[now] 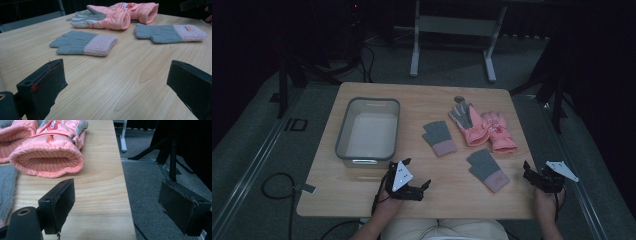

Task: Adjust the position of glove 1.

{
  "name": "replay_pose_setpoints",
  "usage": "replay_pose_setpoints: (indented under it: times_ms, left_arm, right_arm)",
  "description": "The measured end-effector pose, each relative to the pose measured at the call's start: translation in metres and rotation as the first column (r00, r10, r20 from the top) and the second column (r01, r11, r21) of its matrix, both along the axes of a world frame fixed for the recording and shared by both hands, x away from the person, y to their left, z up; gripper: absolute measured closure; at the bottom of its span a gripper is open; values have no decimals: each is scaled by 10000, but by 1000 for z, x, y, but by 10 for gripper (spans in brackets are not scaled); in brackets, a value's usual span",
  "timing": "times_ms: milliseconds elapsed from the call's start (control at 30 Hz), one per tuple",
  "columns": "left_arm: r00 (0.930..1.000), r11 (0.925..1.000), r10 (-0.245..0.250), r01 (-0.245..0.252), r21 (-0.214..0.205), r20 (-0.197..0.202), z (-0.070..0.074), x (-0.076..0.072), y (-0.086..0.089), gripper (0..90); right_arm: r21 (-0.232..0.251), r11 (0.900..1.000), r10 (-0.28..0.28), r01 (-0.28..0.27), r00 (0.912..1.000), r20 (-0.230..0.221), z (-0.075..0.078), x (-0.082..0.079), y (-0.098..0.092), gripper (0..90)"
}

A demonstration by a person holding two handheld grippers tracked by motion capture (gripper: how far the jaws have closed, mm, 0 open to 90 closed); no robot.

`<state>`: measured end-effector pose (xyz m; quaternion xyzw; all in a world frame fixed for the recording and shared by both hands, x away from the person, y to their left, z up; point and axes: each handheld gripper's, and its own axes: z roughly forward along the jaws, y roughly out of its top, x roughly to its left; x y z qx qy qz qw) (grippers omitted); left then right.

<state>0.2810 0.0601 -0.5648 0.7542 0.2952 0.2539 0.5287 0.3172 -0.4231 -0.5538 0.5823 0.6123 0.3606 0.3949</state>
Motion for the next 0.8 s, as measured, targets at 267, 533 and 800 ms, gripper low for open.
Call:
replay_pose_setpoints:
  times_ms: [267, 533, 800]
  left_arm:
    - [10000, 10000, -5, 5, 60, 4, 0, 0, -1, 16]
    - [10000, 10000, 27, -27, -22, -24, 0, 0, 0, 16]
    - [9999, 9999, -148, 148, -13, 67, 0, -1, -1, 16]
  right_arm:
    - [-11, 10000, 36, -36, 10000, 63, 0, -1, 0, 139]
    - [-190, 9993, 300, -313, 9973, -664, 1, 2, 4, 135]
    - [1, 9987, 505, -508, 9917, -1185, 16, 8, 4, 130]
